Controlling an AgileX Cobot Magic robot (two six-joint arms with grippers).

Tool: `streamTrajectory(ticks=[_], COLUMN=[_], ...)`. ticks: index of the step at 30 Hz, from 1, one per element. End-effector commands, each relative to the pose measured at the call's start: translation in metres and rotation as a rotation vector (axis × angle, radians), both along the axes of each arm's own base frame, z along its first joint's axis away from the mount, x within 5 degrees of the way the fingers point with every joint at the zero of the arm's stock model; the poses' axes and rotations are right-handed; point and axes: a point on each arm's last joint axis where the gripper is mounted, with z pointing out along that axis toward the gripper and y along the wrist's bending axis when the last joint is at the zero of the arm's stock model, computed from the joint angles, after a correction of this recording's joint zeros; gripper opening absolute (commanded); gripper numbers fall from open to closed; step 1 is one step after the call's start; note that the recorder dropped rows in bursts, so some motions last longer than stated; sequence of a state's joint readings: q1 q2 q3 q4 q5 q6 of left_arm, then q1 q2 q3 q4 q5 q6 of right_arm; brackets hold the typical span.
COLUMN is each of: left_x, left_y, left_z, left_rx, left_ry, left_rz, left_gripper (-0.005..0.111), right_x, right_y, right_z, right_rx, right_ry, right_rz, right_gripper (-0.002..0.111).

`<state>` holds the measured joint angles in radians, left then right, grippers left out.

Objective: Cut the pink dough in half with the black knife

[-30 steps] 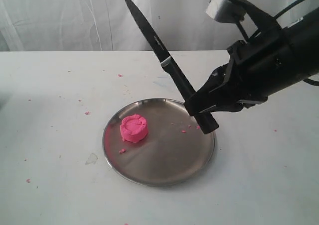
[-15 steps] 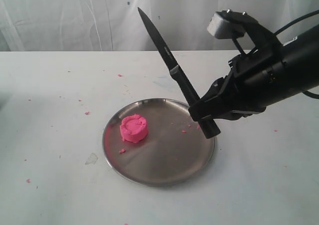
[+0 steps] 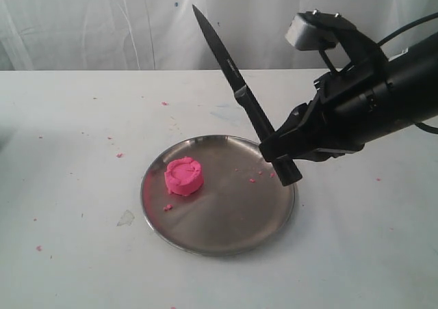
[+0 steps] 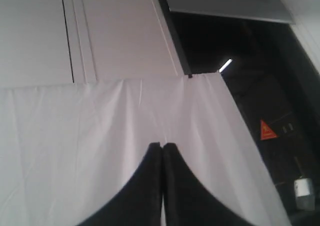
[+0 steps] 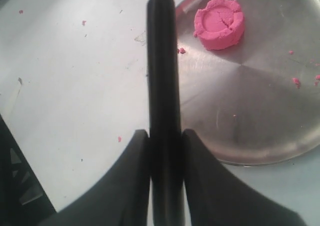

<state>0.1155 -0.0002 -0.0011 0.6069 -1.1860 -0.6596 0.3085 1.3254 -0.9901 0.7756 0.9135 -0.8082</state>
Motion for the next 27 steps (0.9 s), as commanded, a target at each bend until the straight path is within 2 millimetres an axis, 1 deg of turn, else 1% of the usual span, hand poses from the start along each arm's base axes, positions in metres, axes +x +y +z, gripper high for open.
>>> streamTrajectory(ticks=[1,6,10,12,13,15,18,19,22,24,27], left_x=[-0.003,-0.003,-0.003,-0.004,0.000,0.011,0.034,0.042,0.060,0.071,0.088], left_y=[-0.001,0.003,0.003,0.007,0.011,0.021,0.035,0.038,0.043,0.044,0.043], left_z=[0.001,0.003,0.003,0.005,0.004,0.004,-0.008,-0.015,-0.028,-0.032,-0.037], left_rx=[-0.103,-0.143,-0.144,-0.163,-0.181,-0.235,-0.187,-0.190,-0.297,-0.295,-0.230], left_ry=[0.039,0.026,0.026,-0.015,0.010,0.151,0.531,0.651,0.853,0.908,0.979], left_rz=[-0.159,-0.155,-0.155,-0.092,-0.041,0.090,0.353,0.395,0.379,0.376,0.378], left_gripper=[0.000,0.000,0.000,0.000,0.000,0.000,0.000,0.000,0.000,0.000,0.000], right_x=[-0.001,0.000,0.001,0.000,0.000,0.000,0.001,0.001,0.000,0.000,-0.001], right_y=[0.001,0.001,0.001,0.001,0.001,0.001,0.001,0.002,0.002,0.002,0.002], right_z=[0.001,0.002,0.002,0.002,0.002,0.002,0.003,0.003,0.003,0.003,0.003], right_rx=[0.013,0.014,0.015,0.015,0.016,0.017,0.029,0.035,0.043,0.041,0.040], right_ry=[-0.001,-0.014,-0.018,-0.014,-0.012,-0.013,-0.012,-0.010,-0.005,-0.003,0.003], right_rz=[-0.003,-0.016,-0.020,-0.016,-0.019,-0.021,-0.027,-0.029,-0.029,-0.025,-0.020], right_gripper=[0.000,0.000,0.000,0.000,0.000,0.000,0.000,0.000,0.000,0.000,0.000])
